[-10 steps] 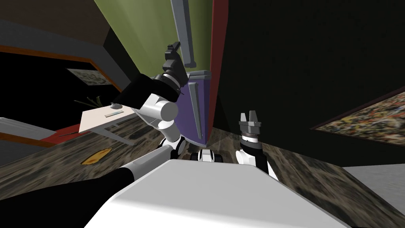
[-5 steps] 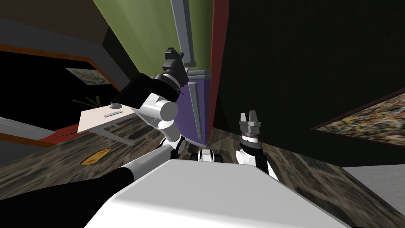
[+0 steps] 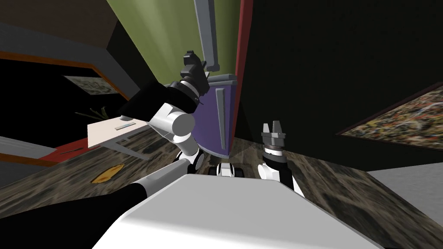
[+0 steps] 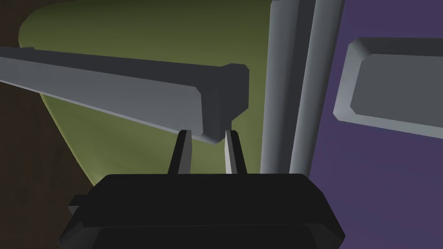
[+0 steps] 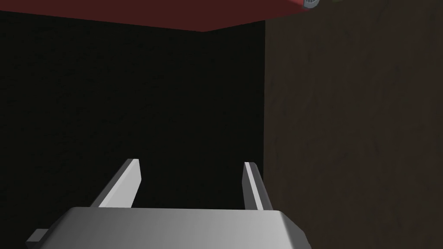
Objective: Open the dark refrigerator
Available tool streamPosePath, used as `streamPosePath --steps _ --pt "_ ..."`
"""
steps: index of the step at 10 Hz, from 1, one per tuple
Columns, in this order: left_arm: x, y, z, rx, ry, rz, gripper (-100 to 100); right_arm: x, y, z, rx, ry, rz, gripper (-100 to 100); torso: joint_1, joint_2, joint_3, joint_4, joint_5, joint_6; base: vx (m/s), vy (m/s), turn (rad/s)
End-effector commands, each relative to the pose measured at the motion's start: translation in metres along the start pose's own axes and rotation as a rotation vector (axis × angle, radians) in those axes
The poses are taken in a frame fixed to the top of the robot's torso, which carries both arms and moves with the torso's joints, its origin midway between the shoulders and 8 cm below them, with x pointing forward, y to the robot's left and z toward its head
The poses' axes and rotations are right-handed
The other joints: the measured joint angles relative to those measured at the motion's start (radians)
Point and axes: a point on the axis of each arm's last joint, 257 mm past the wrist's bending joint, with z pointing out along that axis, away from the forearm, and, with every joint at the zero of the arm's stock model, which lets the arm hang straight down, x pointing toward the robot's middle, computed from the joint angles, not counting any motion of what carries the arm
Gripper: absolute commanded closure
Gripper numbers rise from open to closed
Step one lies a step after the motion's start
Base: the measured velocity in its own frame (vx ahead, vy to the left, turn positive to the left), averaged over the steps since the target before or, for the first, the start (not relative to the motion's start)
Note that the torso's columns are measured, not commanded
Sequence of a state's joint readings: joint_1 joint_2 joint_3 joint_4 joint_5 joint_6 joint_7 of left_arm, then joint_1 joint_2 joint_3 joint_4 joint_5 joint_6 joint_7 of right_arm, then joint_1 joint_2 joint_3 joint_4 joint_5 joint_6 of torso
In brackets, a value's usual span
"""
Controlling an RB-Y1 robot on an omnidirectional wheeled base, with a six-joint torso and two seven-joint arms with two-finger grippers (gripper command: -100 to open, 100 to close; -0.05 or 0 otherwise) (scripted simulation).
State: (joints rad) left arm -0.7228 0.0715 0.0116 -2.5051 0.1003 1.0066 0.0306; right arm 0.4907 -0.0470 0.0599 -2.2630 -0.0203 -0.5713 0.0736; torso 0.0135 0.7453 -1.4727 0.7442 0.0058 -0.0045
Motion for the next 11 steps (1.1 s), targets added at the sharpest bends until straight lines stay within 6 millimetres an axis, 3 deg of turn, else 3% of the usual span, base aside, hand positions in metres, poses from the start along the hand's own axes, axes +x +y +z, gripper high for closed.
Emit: streamPosePath --steps 1,6,9,11 --pt "0.022 -0.019 -0.006 0.022 0.056 -0.043 100 0.0 0.0 0.0 0.0 0.0 0.0 0 0.001 -0.001 -0.003 0.003 0.001 -0.001 -0.122 0.315 -0.079" --pt "0.07 -0.046 -0.022 0.04 0.191 -0.117 100 0.0 0.0 0.0 0.0 0.0 0.0 0 -0.003 -0.001 -0.003 0.002 -0.001 0.001 -0.164 0.3 -0.069" --pt "0.079 -0.036 -0.022 0.005 0.218 -0.131 100 0.0 0.0 0.0 0.0 0.0 0.0 0 -0.02 -0.011 -0.011 -0.001 -0.007 0.003 -0.058 0.154 -0.042" --pt "0.085 -0.039 -0.023 0.012 0.237 -0.145 100 0.0 0.0 0.0 0.0 0.0 0.0 0 -0.008 -0.003 -0.004 0.002 -0.004 0.004 -0.078 0.249 -0.131"
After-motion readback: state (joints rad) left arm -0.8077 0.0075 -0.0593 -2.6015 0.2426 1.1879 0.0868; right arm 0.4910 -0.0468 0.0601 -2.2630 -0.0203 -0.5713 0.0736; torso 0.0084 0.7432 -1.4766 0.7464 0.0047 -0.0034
